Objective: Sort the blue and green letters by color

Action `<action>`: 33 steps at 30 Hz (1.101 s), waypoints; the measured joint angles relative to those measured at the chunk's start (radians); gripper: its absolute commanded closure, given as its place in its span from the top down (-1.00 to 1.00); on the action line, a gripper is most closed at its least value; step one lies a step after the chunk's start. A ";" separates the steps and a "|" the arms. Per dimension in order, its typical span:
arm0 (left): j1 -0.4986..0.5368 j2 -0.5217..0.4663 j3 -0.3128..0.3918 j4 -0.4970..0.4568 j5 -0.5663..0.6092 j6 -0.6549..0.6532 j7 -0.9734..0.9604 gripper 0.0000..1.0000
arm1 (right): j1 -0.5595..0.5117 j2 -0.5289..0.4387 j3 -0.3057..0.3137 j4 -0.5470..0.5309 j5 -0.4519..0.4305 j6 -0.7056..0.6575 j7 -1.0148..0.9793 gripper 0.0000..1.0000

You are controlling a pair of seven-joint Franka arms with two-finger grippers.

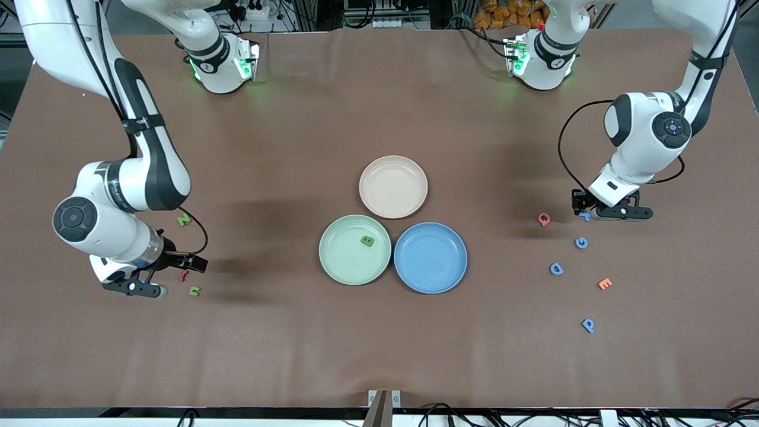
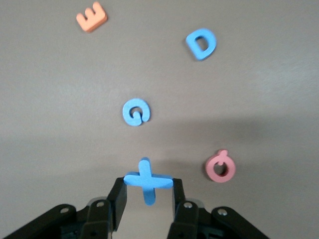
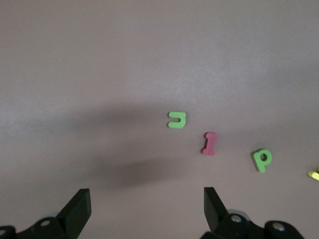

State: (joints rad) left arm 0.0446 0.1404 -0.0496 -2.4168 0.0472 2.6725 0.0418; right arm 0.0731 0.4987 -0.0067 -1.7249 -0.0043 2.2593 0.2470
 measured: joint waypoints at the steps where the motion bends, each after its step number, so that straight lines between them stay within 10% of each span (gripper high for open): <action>1: -0.005 -0.006 0.000 0.005 0.000 -0.009 0.000 -1.00 | -0.002 0.001 0.000 -0.010 0.000 0.017 0.000 1.00; 33: -0.316 0.022 -0.006 0.305 0.000 -0.329 -0.352 -1.00 | -0.044 0.163 0.000 -0.010 -0.037 0.279 -0.008 0.42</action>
State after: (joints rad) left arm -0.2716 0.1624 -0.0559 -2.1122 0.0472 2.3440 -0.3099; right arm 0.0291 0.6614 -0.0066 -1.7349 -0.0413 2.5386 0.2394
